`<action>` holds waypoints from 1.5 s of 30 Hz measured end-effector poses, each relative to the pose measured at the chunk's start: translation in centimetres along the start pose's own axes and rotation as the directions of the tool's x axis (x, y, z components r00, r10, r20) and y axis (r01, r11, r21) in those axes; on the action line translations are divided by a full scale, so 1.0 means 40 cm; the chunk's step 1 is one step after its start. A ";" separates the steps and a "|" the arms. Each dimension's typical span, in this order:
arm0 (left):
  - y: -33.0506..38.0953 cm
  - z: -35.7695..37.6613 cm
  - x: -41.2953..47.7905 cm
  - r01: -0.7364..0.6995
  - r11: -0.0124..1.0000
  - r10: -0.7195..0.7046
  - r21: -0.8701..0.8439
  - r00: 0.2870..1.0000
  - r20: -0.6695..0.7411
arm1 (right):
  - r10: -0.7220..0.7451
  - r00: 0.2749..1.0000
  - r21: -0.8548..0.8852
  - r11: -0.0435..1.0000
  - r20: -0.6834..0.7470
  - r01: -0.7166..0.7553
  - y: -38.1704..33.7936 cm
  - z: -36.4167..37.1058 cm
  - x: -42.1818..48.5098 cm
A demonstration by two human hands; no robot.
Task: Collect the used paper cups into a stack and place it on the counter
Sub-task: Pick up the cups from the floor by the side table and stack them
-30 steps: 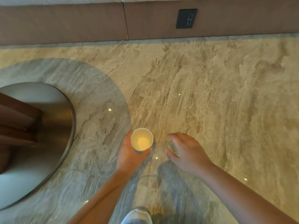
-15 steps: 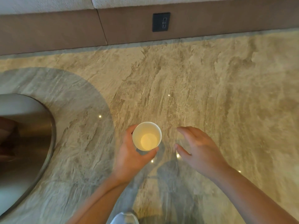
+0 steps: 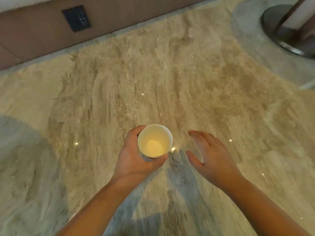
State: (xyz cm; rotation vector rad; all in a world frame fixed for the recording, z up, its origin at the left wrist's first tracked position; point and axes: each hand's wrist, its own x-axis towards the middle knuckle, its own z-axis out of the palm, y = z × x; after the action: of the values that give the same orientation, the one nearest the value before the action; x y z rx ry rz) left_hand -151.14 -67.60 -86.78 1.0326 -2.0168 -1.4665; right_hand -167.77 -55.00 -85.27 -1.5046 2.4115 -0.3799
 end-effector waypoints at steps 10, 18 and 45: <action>0.065 0.255 0.038 -0.055 0.998 0.046 0.014 0.931 0.361 | 0.319 0.945 -0.038 0.946 -0.076 -0.323 0.221 -0.028 -0.204; 0.153 0.417 0.022 -0.177 0.984 0.129 0.033 0.822 0.555 | 0.511 0.848 0.020 0.858 -0.141 -0.514 0.327 -0.041 -0.385; 0.219 0.783 -0.293 -0.454 0.889 0.165 -0.062 0.192 0.967 | 0.910 0.404 0.208 0.414 -0.090 -0.886 0.366 0.117 -1.044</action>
State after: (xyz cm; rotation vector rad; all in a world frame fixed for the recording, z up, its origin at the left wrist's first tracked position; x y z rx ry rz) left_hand -168.96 -38.00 -88.38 -0.5690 -3.0143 -1.8108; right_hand -160.59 -11.48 -91.09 0.1008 2.8331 -0.4005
